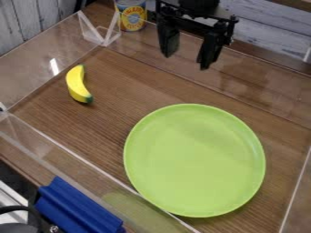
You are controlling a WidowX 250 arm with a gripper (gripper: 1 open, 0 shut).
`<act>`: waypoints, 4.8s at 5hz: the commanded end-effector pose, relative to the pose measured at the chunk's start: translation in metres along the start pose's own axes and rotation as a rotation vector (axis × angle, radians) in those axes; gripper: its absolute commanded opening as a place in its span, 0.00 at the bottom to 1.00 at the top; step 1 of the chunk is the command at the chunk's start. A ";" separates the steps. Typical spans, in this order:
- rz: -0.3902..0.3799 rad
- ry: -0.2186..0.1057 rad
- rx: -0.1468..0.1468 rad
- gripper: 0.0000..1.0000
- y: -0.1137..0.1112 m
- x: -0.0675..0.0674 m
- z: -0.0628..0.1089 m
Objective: Put the banana on top of the green plate
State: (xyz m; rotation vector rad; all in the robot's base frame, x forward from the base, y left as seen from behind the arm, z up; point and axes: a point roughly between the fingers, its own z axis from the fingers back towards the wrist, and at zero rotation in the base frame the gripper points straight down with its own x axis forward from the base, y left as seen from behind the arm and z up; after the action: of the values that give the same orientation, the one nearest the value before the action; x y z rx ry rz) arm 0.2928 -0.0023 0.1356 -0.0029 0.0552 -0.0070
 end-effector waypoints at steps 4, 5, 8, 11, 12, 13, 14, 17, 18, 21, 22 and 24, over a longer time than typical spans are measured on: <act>0.369 -0.037 -0.028 1.00 0.110 -0.024 -0.014; 0.430 -0.050 -0.023 1.00 0.141 -0.030 -0.022; 0.477 -0.055 -0.026 1.00 0.182 -0.017 -0.055; 0.508 -0.046 -0.028 1.00 0.197 -0.007 -0.086; 0.516 -0.040 -0.028 1.00 0.199 -0.005 -0.095; 0.521 -0.031 -0.031 1.00 0.197 -0.004 -0.102; 0.523 -0.025 -0.033 1.00 0.196 -0.003 -0.105; 0.526 -0.006 -0.038 1.00 0.192 0.000 -0.109; 0.527 0.001 -0.041 1.00 0.190 0.001 -0.110; 0.527 0.012 -0.052 0.00 0.186 0.003 -0.109; 0.508 0.008 -0.051 0.00 0.181 0.003 -0.099; 0.430 -0.051 -0.052 0.00 0.157 0.000 -0.048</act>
State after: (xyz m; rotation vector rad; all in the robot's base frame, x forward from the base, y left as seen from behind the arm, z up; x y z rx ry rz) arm 0.2872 0.1529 0.0704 -0.0598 0.0541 0.4277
